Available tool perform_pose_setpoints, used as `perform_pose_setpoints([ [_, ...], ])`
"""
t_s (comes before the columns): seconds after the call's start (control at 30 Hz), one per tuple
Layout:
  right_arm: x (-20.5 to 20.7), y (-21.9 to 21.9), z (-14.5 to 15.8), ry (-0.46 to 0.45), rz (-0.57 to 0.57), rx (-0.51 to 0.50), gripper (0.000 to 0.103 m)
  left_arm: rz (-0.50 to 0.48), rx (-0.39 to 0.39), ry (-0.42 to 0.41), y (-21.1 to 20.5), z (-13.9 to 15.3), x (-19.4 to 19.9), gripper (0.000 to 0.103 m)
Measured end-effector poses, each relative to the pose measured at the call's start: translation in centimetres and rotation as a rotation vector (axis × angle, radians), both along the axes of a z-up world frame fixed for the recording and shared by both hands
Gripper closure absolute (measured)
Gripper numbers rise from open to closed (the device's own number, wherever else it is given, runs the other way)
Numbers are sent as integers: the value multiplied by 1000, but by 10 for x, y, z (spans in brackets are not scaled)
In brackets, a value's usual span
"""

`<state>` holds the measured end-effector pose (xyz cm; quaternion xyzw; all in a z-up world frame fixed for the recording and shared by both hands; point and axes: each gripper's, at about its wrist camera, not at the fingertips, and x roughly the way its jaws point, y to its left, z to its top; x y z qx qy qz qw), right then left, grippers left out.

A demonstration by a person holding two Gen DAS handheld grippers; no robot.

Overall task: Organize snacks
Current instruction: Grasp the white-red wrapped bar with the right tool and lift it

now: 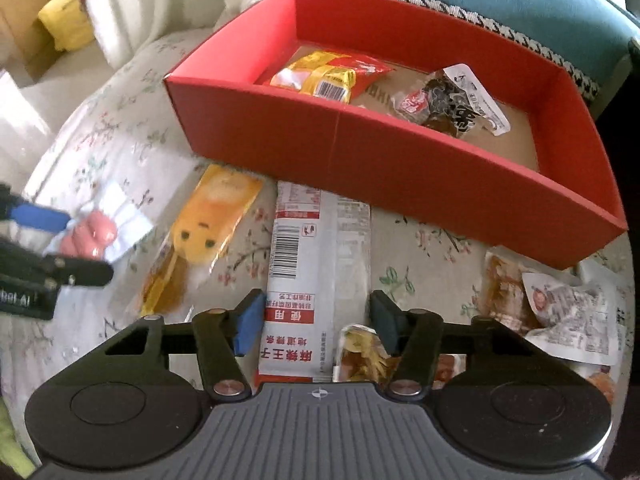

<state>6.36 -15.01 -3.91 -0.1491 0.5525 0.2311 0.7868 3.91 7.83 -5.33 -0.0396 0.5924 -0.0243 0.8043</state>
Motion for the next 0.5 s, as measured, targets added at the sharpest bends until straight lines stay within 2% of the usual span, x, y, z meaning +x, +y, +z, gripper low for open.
perform_pose_setpoints([
  [0.17,2,5,-1,7,18,-5,40,6,20,-3,-4,0,6,37],
  [0.4,-43,-8,5,97,79,13,44,-20,17,6,-6,1,-4,37],
  [0.5,-47,-9,5,76,75,1,42,-20,11,11,-5,1,-7,37],
])
